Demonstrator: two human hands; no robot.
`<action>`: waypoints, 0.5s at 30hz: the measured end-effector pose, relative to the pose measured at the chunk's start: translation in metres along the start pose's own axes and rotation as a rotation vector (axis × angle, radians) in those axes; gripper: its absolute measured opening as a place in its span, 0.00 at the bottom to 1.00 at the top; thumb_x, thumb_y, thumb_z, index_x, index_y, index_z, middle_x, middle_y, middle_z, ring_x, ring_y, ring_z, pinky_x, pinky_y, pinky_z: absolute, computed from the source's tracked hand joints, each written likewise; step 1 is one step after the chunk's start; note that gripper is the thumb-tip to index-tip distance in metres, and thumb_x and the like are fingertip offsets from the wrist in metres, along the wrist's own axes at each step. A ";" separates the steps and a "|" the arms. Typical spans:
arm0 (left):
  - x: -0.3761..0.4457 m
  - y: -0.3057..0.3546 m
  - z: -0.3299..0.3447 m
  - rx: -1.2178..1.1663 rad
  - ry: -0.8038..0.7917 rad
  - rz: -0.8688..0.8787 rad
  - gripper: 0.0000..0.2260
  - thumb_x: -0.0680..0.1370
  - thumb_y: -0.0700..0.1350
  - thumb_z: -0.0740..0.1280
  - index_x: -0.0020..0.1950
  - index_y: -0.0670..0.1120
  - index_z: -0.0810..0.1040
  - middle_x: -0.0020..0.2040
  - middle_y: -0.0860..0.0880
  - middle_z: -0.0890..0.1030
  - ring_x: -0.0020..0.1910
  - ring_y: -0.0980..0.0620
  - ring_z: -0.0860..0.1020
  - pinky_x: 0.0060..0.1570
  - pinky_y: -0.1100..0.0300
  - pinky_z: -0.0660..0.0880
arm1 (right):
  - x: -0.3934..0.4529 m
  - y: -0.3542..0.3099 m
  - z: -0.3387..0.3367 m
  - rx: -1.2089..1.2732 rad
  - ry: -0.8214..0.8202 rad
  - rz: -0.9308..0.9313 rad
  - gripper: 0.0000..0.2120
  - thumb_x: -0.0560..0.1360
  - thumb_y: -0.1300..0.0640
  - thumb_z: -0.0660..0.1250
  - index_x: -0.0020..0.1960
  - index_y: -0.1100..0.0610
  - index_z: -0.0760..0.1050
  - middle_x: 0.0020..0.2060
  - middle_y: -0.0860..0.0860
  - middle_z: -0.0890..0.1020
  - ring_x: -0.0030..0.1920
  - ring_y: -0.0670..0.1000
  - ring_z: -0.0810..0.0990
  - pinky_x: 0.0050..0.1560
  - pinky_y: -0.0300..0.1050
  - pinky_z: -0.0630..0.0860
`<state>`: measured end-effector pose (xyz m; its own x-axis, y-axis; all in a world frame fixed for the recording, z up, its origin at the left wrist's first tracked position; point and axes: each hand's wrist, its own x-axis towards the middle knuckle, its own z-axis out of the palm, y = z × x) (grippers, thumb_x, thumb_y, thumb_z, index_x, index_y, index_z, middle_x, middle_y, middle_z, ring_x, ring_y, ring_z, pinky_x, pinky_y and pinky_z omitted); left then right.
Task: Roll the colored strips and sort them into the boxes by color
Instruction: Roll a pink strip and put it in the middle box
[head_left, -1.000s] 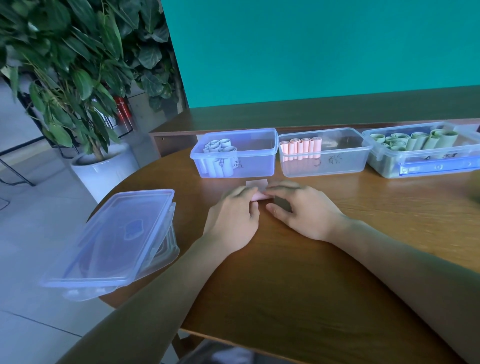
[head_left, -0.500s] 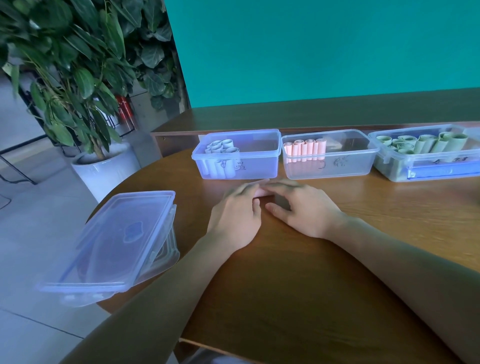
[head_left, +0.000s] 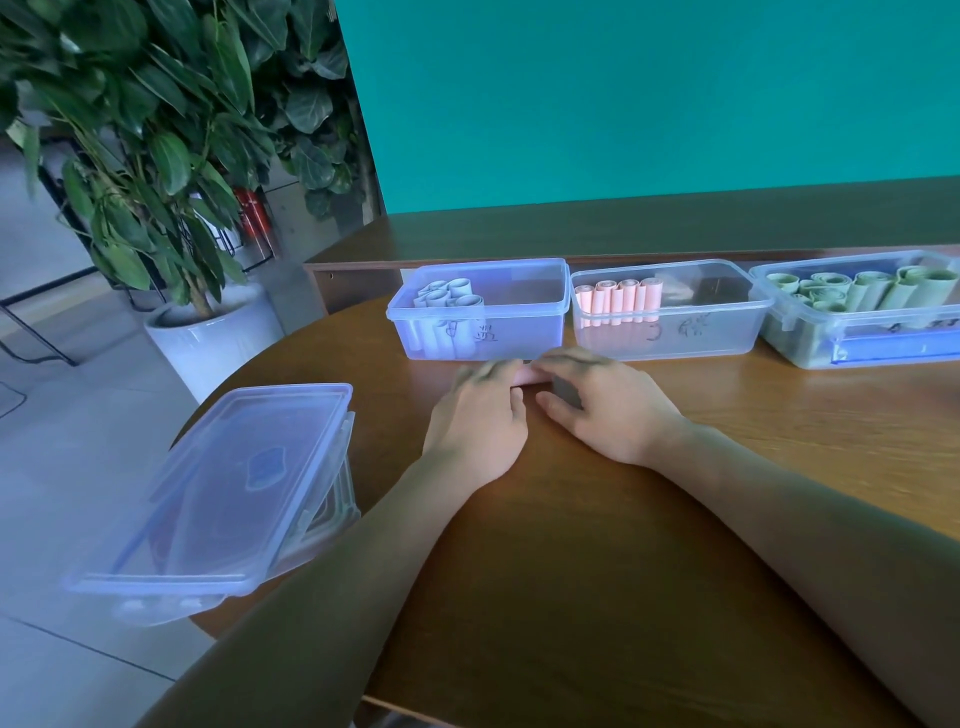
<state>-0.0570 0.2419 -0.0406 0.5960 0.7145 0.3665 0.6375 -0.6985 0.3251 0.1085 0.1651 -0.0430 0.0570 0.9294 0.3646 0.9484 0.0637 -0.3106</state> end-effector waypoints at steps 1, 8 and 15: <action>0.002 0.000 0.001 0.009 -0.004 -0.004 0.15 0.83 0.47 0.58 0.69 0.53 0.72 0.64 0.55 0.76 0.65 0.50 0.70 0.57 0.51 0.75 | 0.001 0.000 0.000 -0.007 -0.003 0.004 0.16 0.81 0.45 0.61 0.69 0.41 0.70 0.65 0.38 0.74 0.60 0.46 0.76 0.53 0.49 0.77; 0.017 -0.004 0.005 -0.002 -0.047 -0.044 0.19 0.83 0.50 0.60 0.75 0.51 0.68 0.70 0.49 0.73 0.69 0.47 0.67 0.67 0.49 0.69 | 0.012 0.002 0.003 -0.025 -0.009 0.044 0.16 0.82 0.47 0.60 0.69 0.41 0.69 0.64 0.37 0.76 0.53 0.44 0.76 0.46 0.44 0.70; 0.035 -0.016 0.011 -0.209 0.008 -0.146 0.13 0.81 0.45 0.67 0.65 0.53 0.77 0.60 0.53 0.80 0.59 0.51 0.77 0.60 0.54 0.74 | 0.018 0.002 0.004 -0.032 -0.009 0.085 0.15 0.83 0.48 0.59 0.69 0.42 0.71 0.65 0.40 0.77 0.57 0.48 0.78 0.47 0.46 0.72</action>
<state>-0.0407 0.2783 -0.0425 0.5006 0.8088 0.3086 0.6017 -0.5814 0.5477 0.1100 0.1839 -0.0408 0.1346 0.9343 0.3302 0.9497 -0.0266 -0.3121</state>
